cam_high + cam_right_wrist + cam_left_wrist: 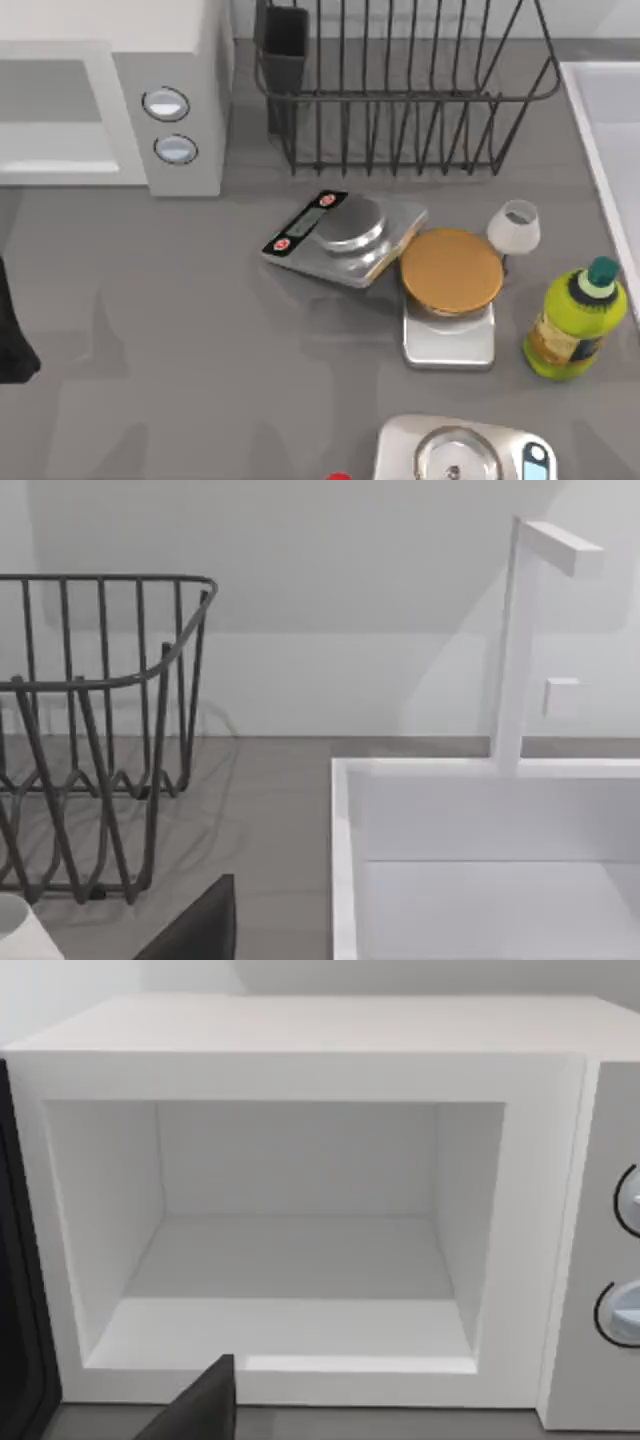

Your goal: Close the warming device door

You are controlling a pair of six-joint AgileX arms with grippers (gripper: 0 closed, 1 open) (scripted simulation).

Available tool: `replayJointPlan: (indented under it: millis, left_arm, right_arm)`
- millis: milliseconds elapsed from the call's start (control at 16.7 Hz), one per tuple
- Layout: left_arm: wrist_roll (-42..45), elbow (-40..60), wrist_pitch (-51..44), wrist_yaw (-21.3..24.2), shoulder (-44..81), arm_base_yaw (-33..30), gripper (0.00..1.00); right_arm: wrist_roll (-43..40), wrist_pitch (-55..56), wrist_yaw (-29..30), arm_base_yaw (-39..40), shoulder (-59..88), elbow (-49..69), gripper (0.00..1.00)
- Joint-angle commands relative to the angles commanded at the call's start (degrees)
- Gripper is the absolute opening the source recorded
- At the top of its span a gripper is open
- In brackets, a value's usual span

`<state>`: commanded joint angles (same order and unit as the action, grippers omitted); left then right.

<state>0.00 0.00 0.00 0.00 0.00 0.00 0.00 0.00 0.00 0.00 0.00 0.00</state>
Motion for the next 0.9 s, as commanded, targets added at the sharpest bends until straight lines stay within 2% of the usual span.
replayJointPlan:
  millis: [60,840,900]
  left_arm:
    - [0.0,0.0,0.0,0.0,0.0,0.0,1.00]
    - [0.0,0.0,0.0,0.0,0.0,0.0,0.02]
    - [0.0,0.0,0.0,0.0,0.0,0.0,0.00]
  right_arm:
    - [0.0,0.0,0.0,0.0,0.0,0.0,1.00]
    - [0.0,0.0,0.0,0.0,0.0,0.0,1.00]
    - [0.0,0.0,0.0,0.0,0.0,0.0,1.00]
